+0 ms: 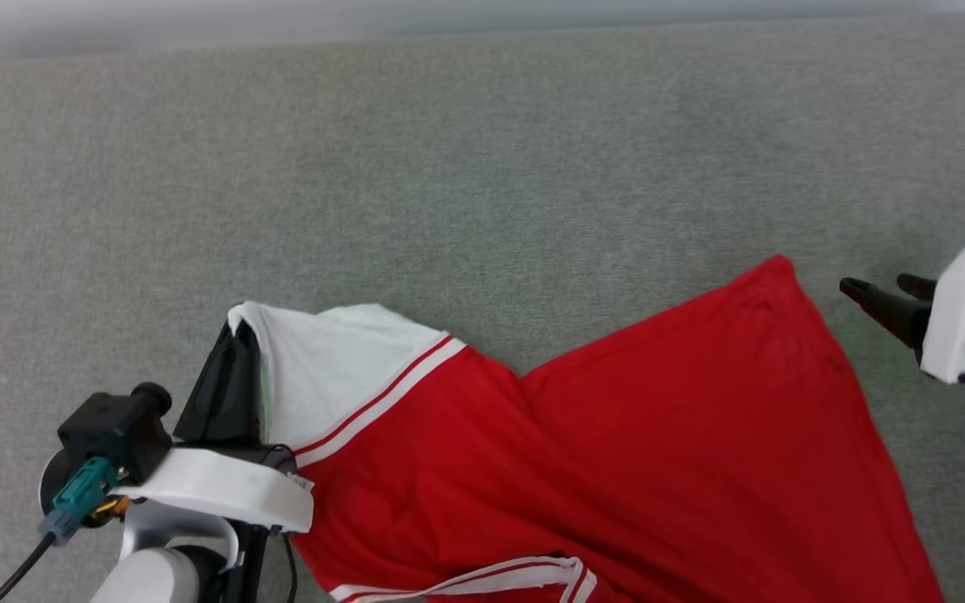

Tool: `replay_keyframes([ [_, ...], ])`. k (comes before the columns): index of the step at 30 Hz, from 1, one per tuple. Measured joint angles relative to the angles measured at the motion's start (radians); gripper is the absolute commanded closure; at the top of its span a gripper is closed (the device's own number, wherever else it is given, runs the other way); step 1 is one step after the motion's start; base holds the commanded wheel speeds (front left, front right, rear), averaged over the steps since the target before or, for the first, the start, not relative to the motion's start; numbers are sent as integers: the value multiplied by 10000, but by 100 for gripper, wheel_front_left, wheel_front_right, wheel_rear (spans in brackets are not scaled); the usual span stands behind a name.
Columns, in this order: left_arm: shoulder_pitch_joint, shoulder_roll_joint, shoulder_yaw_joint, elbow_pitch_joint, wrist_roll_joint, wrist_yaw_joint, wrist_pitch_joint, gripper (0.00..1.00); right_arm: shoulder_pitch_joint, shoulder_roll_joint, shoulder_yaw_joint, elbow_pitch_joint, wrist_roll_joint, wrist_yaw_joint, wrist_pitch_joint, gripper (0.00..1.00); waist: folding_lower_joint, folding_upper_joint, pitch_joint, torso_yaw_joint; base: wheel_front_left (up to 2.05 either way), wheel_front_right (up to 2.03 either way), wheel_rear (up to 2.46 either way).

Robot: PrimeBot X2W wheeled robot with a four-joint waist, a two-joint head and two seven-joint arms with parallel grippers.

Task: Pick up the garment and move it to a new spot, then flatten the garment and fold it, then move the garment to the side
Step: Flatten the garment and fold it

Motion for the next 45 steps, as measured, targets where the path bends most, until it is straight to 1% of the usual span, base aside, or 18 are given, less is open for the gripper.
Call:
replay_keyframes([
  [2, -185, -46, -86, -81, 81, -12, -2, 100, -493, 8, 67, 23, -151, 0, 1204, 0, 0, 0, 192, 147, 0, 0, 0],
  [6, -560, -167, -295, -128, 163, -94, -71, 100, -979, 84, 351, 31, -407, 0, 2539, 0, -1, 0, 554, 476, 0, 0, 0],
  [10, -756, -297, -399, -58, 230, -123, -123, 100, -977, 347, 479, 295, -633, 0, 3064, 0, -1, 0, 890, 764, 0, 0, 0],
  [15, -890, -370, -470, 109, 228, -184, -182, 100, -977, 351, 512, 577, -721, 0, 3168, 0, -2, 0, 1142, 1013, 0, 0, 0],
  [16, -890, -370, -470, 161, 224, -186, -213, 100, -977, 336, 543, 617, -721, 0, 3172, 40, -2, 0, 1161, 1040, 0, 0, 0],
  [17, -890, -368, -466, 190, 213, -188, -219, 100, -982, 309, 608, 631, -713, 0, 3173, 62, -2, 0, 1168, 1055, 0, 0, 0],
  [18, -891, -370, -466, 228, 211, -203, -251, 100, -983, 301, 631, 652, -656, -2, 3156, 89, -2, 0, 1162, 1062, 0, 0, 0],
  [19, -892, -370, -472, 276, 178, -234, -253, 100, -983, 286, 635, 700, -571, -2, 3116, 100, -2, 0, 1140, 1069, 0, 0, 0],
  [25, -950, -316, -422, 566, 61, -290, -238, 100, -958, 270, 1095, 855, -345, -2, 2405, 100, -2, -1, 870, 1065, 0, 0, 0],
  [30, -1229, -127, -311, 882, -52, -476, -192, 100, -894, 251, 1292, 886, -320, 0, 1434, 100, -1, 0, 386, 985, 0, 0, 0],
  [35, -2204, 77, -42, 1643, -351, -918, 19, 100, -1015, 111, 1095, 930, -648, 0, 349, 100, -1, 0, -327, 866, 0, 0, 0],
  [37, -2677, 132, 50, 2077, -594, -1191, 105, 100, -1140, 96, 1039, 1051, -786, 0, -17, 100, -2, 0, -643, 805, 0, 0, 0],
  [38, -2944, 81, 128, 2313, -828, -1342, 150, 100, -1238, 88, 1028, 1126, -836, -2, -167, 100, -2, 0, -799, 769, 0, 0, 0],
  [45, -5112, -98, 196, 4217, -986, -1850, 276, 100, -2019, -8, 1026, 1515, -1129, 0, -1430, 100, -2, 0, -1741, 500, 0, 0, 0],
])
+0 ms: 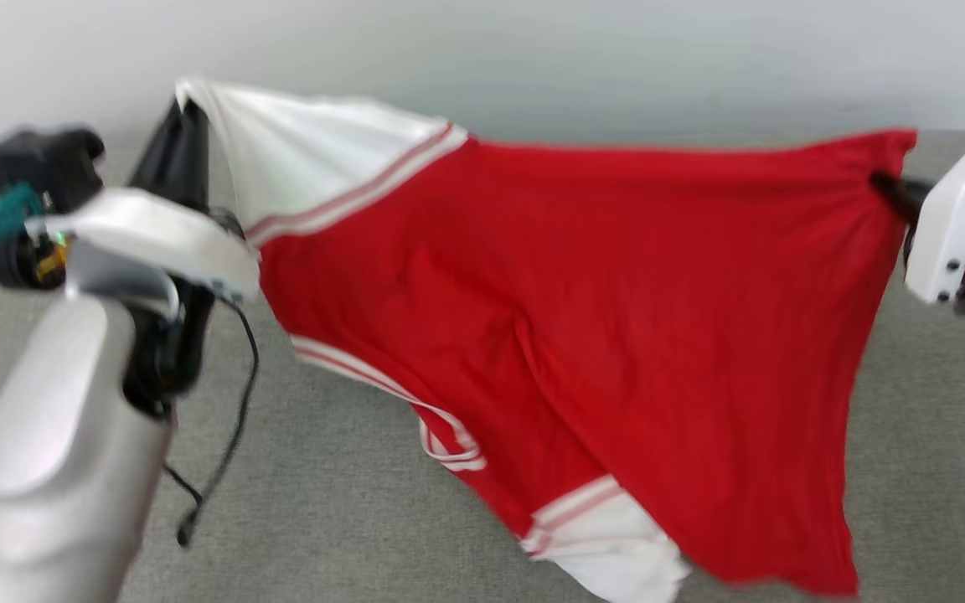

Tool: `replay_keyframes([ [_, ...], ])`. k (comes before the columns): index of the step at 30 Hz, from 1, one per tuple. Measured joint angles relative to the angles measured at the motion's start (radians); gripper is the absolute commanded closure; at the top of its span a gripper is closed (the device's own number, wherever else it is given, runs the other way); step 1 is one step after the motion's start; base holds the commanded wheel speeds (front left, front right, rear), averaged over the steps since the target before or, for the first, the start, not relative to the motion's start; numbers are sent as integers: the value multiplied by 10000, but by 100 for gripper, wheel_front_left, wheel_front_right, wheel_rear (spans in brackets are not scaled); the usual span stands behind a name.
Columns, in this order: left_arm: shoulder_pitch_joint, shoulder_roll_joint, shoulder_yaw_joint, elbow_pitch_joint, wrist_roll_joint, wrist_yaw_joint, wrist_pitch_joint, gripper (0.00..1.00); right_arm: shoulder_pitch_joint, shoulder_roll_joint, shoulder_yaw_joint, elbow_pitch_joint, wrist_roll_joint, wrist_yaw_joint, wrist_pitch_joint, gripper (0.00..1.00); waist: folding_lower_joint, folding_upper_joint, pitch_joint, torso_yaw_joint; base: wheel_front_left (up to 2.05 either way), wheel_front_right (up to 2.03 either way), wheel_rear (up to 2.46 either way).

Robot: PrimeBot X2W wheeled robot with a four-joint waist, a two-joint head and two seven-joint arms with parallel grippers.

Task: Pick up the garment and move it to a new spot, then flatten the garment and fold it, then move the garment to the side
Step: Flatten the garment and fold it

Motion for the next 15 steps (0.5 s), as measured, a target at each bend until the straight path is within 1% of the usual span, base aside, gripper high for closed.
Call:
replay_keyframes([
  [3, -1071, -25, -25, 1012, 40, -268, -33, 100, -529, -67, 67, 196, -176, 2, -602, 100, -1, 0, -213, -146, 0, 0, 0],
  [7, -2537, -100, -125, 2194, 278, -460, -192, 100, -1424, -180, 184, 453, -395, 2, -1499, 100, 0, 0, -280, -325, 0, 0, 0],
  [10, -3655, -94, -169, 2786, 499, -560, -364, 100, -2256, -263, 167, 702, -477, 2, -2173, 100, 0, 0, -91, -393, 0, 0, 0],
  [15, -5510, -19, -198, 3484, 878, -706, -652, 100, -3681, -497, 474, 980, -560, 4, -3329, 100, 0, 0, 487, -516, 0, 0, 0],
])
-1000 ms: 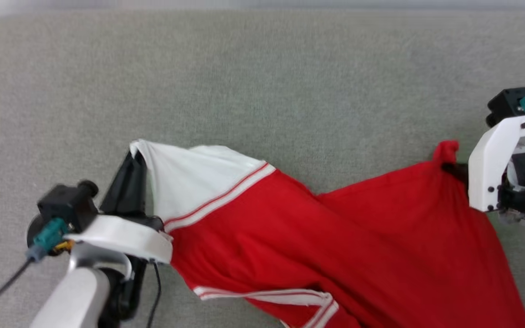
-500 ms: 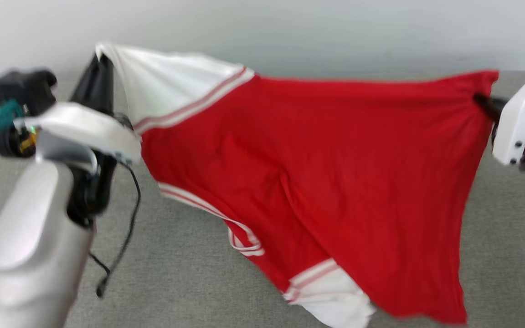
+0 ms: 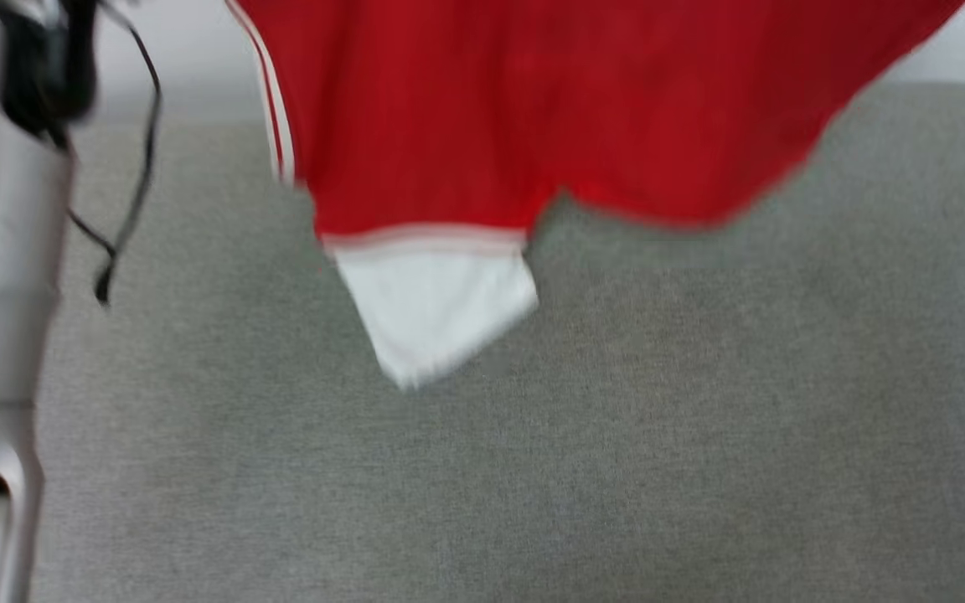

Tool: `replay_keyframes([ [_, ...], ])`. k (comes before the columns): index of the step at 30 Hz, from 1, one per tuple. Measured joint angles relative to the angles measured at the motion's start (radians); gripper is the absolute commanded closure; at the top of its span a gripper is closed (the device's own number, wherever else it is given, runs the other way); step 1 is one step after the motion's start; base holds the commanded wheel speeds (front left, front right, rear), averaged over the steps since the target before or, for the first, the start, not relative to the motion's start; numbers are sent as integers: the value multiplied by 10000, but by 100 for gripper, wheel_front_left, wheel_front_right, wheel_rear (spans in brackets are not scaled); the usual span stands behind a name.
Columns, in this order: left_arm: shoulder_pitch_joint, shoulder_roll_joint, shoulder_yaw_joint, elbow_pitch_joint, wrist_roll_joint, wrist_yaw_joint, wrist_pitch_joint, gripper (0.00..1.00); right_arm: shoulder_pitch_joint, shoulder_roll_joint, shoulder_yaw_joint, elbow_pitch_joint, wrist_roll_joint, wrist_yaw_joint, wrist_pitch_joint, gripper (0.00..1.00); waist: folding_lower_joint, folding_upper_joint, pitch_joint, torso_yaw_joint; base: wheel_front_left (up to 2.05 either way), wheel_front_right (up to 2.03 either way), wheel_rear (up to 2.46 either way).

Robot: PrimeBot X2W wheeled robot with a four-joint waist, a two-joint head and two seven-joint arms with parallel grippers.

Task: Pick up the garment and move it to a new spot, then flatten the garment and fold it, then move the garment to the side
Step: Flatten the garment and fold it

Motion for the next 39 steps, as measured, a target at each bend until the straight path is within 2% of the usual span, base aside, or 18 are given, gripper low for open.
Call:
replay_keyframes([
  [8, -2607, 65, -17, 506, 370, -29, -221, 100, -2244, -382, 399, 472, -174, 0, -1551, 100, 0, 0, 1323, -196, 0, 0, 0],
  [13, -3951, 121, -163, 660, 654, -113, -144, 100, -3475, -585, 669, 752, -134, 0, -2123, 100, 1, 0, 2273, -279, 0, 0, 0],
  [20, -5020, 107, -297, 1035, 838, -161, -242, 100, -4691, -686, 1193, 1327, 111, 0, -2918, 100, 2, 0, 3658, -382, 0, 0, 0],
  [29, -5029, -35, -343, 1877, 675, -334, -531, 100, -5249, -374, 2500, 2458, 727, 0, -3684, 100, 2, 0, 4791, -392, 0, 0, 0],
  [35, -4147, -230, -286, 2531, 288, -635, -826, 100, -5040, -184, 3519, 3158, 1486, 0, -3985, 100, 1, 0, 4634, -293, 0, 0, 0],
  [39, -2962, -311, -109, 2955, -102, -859, -1037, 100, -4103, -169, 4289, 3442, 2098, 0, -4071, 100, 1, 0, 4241, -242, 0, 0, 0],
])
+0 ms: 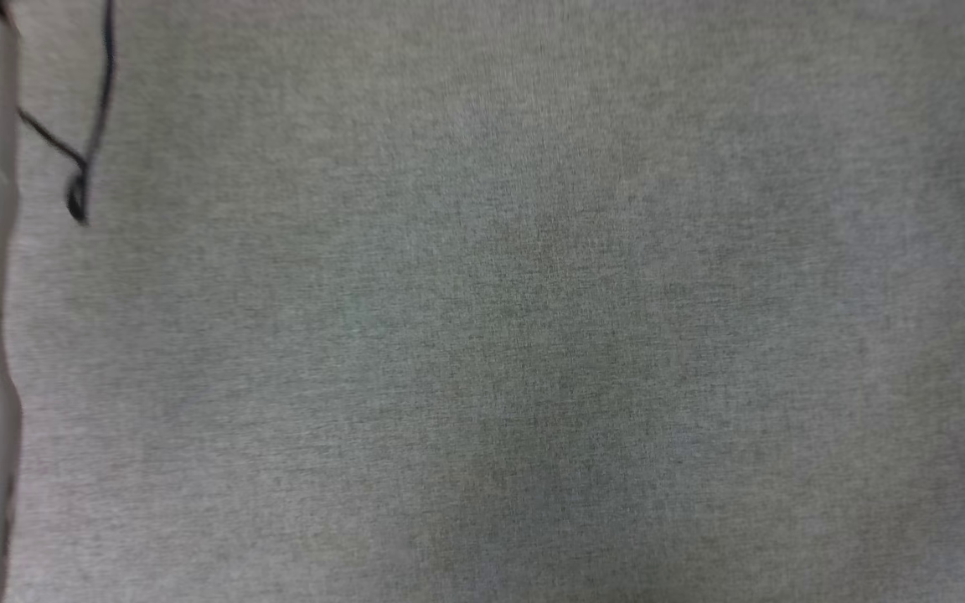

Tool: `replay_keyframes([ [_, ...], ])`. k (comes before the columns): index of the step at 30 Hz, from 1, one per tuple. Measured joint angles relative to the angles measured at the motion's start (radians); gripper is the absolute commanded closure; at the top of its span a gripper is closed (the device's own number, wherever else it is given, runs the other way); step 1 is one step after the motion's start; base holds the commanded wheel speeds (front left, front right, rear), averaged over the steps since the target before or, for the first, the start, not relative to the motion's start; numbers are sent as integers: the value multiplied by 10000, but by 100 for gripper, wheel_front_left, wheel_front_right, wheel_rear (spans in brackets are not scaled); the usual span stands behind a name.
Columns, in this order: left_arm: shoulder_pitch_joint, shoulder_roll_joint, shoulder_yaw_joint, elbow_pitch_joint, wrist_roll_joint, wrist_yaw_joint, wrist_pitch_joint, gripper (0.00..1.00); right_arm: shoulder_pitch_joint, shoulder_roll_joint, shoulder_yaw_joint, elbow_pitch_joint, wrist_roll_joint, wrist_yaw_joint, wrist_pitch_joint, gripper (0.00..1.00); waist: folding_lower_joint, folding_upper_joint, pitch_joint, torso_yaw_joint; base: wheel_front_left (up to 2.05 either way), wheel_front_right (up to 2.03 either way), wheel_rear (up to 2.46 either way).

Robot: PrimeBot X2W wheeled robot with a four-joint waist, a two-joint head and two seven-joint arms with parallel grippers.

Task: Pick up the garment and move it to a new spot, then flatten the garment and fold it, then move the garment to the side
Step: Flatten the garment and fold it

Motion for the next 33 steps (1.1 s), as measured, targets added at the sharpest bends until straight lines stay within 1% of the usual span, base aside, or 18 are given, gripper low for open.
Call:
replay_keyframes([
  [3, 982, -15, 90, 113, -249, -178, -134, 100, 845, -111, 416, 25, 500, 0, -194, 100, -1, 0, -401, 55, 0, 0, 0],
  [7, 2822, -171, 207, 111, -554, -343, -222, 100, 2428, -320, 936, 13, 1145, -2, -391, 100, -1, 0, -1096, 168, 0, 0, 0],
  [12, 5225, -29, 500, -313, -817, -428, -261, 100, 4299, -535, 1331, -190, 1806, 0, -658, 100, -1, 0, -2094, 297, 0, 0, 0],
  [16, 7303, 27, 809, -1145, -884, -276, -265, 100, 5798, -635, 1505, -454, 2165, 2, -880, 100, -2, 0, -2900, 379, 0, 0, 0],
  [20, 9366, 109, 986, -2033, -991, -111, -263, 100, 7101, -752, 1452, -825, 2357, 2, -1112, 100, -2, 0, -3671, 432, 0, 0, 0],
  [24, 11347, 270, 1243, -3221, -1254, 265, -255, 100, 8386, -779, 1258, -1200, 2313, 4, -1277, 100, -3, 0, -4420, 430, 0, 0, 0],
  [26, 12302, 362, 1377, -3902, -1409, 525, -153, 100, 9020, -792, 1041, -1419, 2284, 6, -1325, 100, -5, 0, -4758, 421, 0, 0, 0],
  [30, 14121, 441, 1524, -5379, -1607, 1218, 257, 100, 10390, -792, 562, -1960, 2015, 6, -1298, 100, -5, 0, -5356, 390, 0, 0, 0],
  [33, 15125, 502, 1638, -6485, -1770, 1756, 709, 100, 11325, -840, 52, -2502, 1812, 6, -1003, 100, -6, 0, -5714, 390, 0, 0, 0],
])
